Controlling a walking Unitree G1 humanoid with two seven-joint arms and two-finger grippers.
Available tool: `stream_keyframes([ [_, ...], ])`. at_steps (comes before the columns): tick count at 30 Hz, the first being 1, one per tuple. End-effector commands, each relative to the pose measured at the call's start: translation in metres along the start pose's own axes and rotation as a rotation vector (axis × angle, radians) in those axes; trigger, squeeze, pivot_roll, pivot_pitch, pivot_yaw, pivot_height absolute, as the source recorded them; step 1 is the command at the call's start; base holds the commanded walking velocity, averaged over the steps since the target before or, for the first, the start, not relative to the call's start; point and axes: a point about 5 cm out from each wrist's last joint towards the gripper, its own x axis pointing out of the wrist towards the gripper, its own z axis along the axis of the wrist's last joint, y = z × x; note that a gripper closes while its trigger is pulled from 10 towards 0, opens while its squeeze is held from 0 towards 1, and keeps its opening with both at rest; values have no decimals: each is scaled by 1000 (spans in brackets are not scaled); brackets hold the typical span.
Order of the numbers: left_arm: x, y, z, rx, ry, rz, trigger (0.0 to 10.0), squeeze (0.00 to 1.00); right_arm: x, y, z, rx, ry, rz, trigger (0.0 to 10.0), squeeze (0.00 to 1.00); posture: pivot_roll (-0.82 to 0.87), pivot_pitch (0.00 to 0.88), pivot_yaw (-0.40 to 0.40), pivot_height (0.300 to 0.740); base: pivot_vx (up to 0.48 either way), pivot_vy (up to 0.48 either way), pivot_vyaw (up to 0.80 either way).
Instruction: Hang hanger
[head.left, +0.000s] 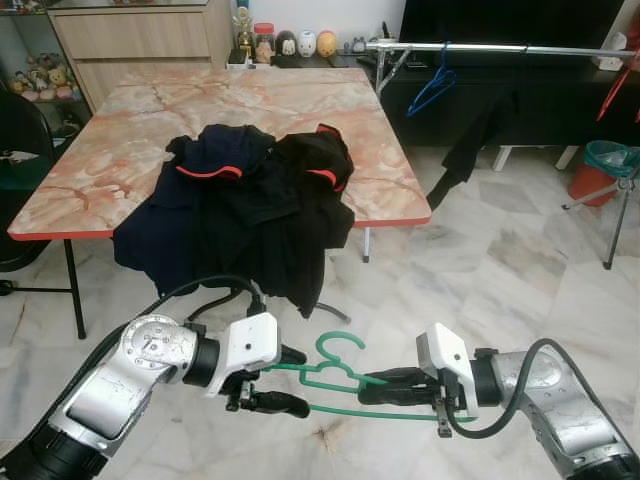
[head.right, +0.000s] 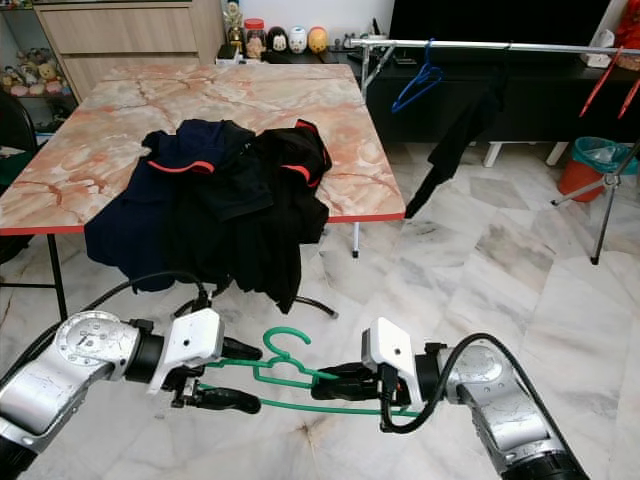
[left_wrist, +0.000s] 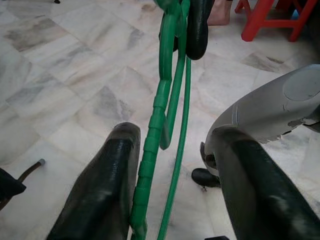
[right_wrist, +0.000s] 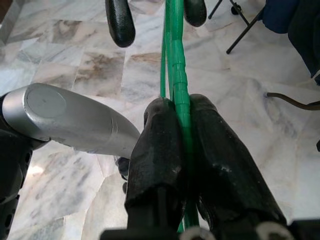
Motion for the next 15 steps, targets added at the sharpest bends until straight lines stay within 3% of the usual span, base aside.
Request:
stream_keyframes([
  [1,2,-2,-1,-4,6,-11,0,0,2,-1,9,-32,-13,9,10000,0,-75,0,-15,740,0,0,0],
  [15,1,0,-1,-7,-3,10,0,0,3,0,8,-30,-7,13,10000,0,-75,0,-14,740,0,0,0],
])
